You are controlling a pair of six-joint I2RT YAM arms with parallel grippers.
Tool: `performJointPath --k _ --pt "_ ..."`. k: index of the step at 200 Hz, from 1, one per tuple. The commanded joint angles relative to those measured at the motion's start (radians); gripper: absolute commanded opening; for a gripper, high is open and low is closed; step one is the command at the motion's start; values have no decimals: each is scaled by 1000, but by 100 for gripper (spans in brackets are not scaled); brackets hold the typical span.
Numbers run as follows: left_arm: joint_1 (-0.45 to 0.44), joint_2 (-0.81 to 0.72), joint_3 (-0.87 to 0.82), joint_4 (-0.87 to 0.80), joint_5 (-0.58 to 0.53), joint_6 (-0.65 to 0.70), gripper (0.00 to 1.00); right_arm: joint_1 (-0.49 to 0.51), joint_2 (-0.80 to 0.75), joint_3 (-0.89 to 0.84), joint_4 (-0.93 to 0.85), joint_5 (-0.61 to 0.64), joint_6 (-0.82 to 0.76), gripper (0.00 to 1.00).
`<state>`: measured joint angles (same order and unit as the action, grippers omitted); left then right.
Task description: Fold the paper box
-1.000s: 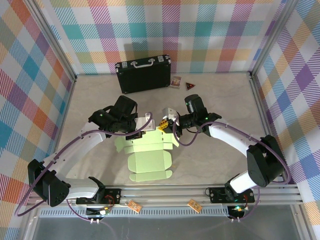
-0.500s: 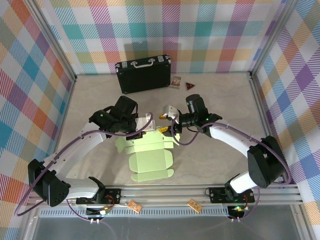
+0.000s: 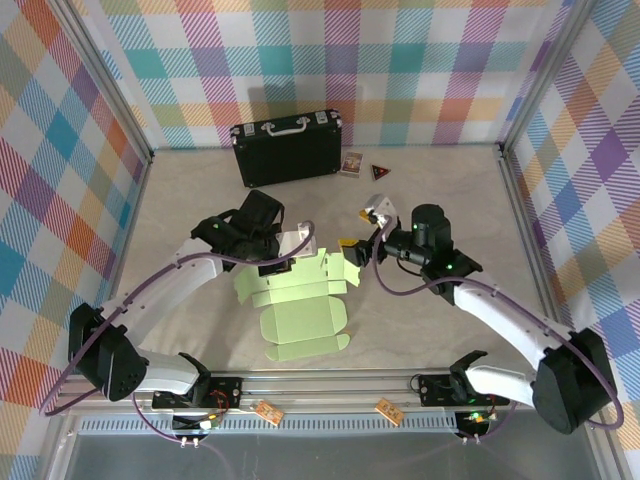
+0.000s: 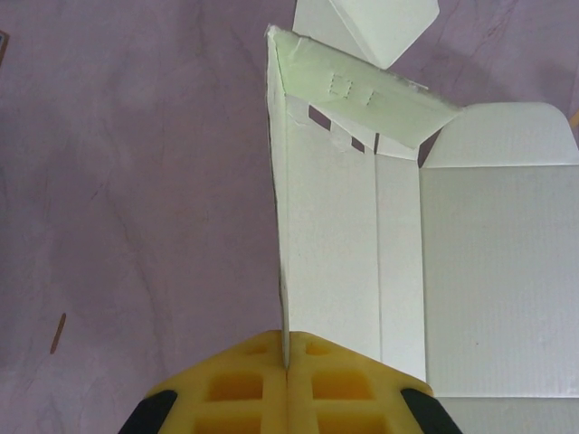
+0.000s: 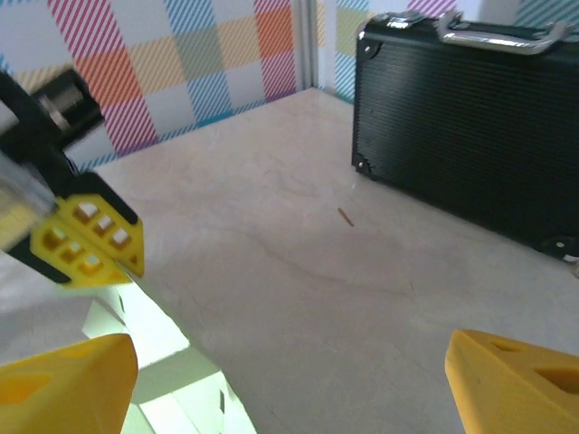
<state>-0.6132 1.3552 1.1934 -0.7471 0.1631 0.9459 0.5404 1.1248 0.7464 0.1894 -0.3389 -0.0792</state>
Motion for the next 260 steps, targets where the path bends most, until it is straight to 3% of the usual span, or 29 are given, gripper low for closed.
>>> performJointPath --k 1,44,71,120,197,260 --pt "-7 9 6 36 -16 -24 0 1 -37 -15 -84 79 130 88" --pt "-9 35 18 55 -65 -44 0 0 -53 -95 -94 109 187 88" --pt "-6 78 21 155 -225 -149 0 0 -58 -129 -85 130 191 88" --pt "5 134 42 82 -204 -257 0 0 -78 -154 -88 167 183 88" --pt "18 167 40 87 -331 -492 0 0 -50 -172 -64 148 195 88" --pt "10 119 26 71 -265 -602 0 11 68 -134 10 -36 233 82"
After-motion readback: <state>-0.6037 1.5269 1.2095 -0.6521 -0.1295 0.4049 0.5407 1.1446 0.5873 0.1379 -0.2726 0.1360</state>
